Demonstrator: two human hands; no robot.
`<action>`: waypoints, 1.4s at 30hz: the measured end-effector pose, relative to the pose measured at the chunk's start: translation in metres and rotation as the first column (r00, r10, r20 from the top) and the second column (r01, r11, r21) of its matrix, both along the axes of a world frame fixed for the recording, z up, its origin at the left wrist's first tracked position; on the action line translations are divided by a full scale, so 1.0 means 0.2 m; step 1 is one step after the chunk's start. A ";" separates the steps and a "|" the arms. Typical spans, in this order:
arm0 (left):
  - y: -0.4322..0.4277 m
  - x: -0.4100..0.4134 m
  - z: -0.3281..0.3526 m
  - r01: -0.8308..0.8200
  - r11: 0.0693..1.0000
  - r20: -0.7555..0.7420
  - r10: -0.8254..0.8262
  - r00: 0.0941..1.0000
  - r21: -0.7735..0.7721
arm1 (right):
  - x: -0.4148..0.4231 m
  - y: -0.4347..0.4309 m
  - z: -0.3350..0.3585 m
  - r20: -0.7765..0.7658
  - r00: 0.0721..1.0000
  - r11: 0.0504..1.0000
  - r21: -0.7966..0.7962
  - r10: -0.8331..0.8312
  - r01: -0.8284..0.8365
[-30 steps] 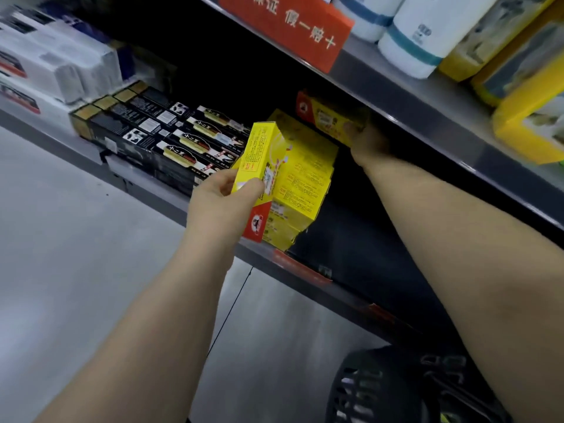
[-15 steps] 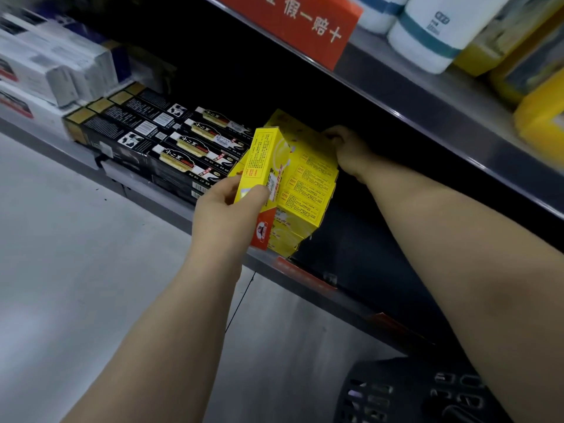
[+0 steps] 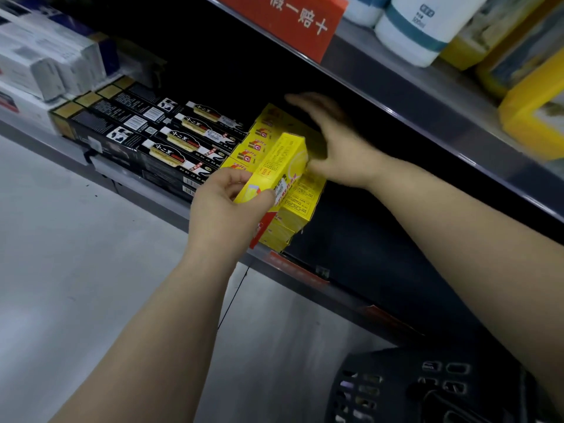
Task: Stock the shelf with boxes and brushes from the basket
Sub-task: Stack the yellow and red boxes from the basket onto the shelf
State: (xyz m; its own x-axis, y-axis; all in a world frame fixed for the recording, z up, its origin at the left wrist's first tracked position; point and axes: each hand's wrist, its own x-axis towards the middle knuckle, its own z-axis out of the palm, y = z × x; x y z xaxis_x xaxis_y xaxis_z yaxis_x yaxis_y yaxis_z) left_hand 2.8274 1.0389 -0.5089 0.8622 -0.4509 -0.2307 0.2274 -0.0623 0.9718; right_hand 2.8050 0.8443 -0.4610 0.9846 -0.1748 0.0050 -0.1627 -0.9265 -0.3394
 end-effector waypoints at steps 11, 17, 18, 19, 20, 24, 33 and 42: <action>0.03 0.02 0.02 -0.032 0.989 0.224 -0.001 0.975 0.142 | -0.20 0.11 0.06 -0.039 0.981 0.981 0.017 -0.192 0.192; 0.00 -0.01 -0.03 0.063 0.980 0.087 -0.081 0.993 0.190 | -0.18 0.19 -0.06 -0.069 0.973 0.969 0.098 -0.222 0.228; -0.01 -0.02 -0.03 0.074 0.978 0.069 -0.089 0.994 0.197 | -0.17 0.20 -0.08 -0.069 0.976 0.973 0.090 -0.206 0.211; -0.02 -0.03 -0.04 0.079 0.978 0.053 -0.090 0.995 0.194 | -0.17 0.22 -0.10 -0.061 0.979 0.977 0.078 -0.192 0.196; -0.02 -0.03 -0.05 0.080 0.979 0.040 -0.088 0.995 0.186 | -0.16 0.23 -0.12 -0.044 0.982 0.980 0.066 -0.183 0.186; -0.03 -0.04 -0.05 0.090 0.981 0.020 -0.095 0.995 0.172 | -0.15 0.22 -0.11 -0.052 0.983 0.974 0.131 -0.178 0.183; -0.08 -0.16 -0.03 0.276 0.940 0.084 -0.297 0.951 0.203 | -0.13 -0.42 -0.36 -0.284 0.685 0.696 0.076 -0.671 0.714; -0.13 -0.29 -0.10 0.491 0.821 0.178 -0.551 0.815 0.291 | 0.03 -0.42 -0.70 -0.474 0.765 0.889 -0.098 -0.436 0.447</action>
State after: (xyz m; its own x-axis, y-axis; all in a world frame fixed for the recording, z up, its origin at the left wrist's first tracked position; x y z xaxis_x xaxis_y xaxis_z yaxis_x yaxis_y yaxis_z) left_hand 2.7690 1.0127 -0.5293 0.5523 -0.8106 -0.1946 -0.1434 -0.3224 0.9357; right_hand 2.8111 0.7605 -0.6019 0.6773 -0.5857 -0.4452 -0.6959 -0.7065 -0.1291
